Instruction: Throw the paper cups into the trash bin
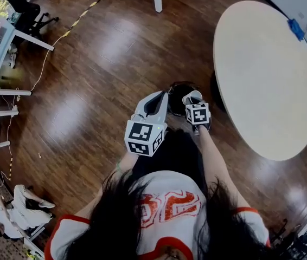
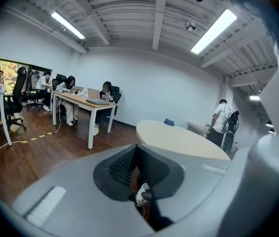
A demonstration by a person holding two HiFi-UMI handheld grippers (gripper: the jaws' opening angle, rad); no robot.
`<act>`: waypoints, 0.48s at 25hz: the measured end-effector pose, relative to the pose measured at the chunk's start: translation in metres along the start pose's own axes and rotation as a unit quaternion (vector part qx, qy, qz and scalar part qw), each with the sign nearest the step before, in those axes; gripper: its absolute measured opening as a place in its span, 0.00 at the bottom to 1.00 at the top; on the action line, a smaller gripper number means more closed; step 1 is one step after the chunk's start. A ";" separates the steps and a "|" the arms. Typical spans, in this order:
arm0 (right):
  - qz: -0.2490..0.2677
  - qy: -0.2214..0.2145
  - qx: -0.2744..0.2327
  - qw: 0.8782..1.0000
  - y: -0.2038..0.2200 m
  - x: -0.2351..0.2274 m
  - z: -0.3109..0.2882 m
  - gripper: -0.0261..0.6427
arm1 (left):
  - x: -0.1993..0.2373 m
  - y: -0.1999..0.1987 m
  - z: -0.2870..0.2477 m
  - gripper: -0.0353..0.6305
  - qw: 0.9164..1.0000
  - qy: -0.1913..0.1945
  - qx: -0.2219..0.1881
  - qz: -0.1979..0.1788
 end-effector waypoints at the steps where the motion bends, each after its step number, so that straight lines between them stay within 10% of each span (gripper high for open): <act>1: 0.002 -0.004 0.006 1.000 0.002 -0.003 -0.007 0.10 | 0.001 0.004 -0.003 0.05 1.000 -0.003 0.001 0.001; 12: -0.004 -0.016 -0.024 1.000 -0.004 -0.008 -0.002 0.14 | -0.011 0.023 -0.005 0.05 1.000 -0.015 0.014 0.016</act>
Point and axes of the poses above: the fingertips, and each gripper's own axes: z backward along the fingers, x to its left, y out of its underside, the point moved 9 cm from there along z, backward along the fingers, and after that the axes turned 6 degrees about z, right-handed, at the moved point
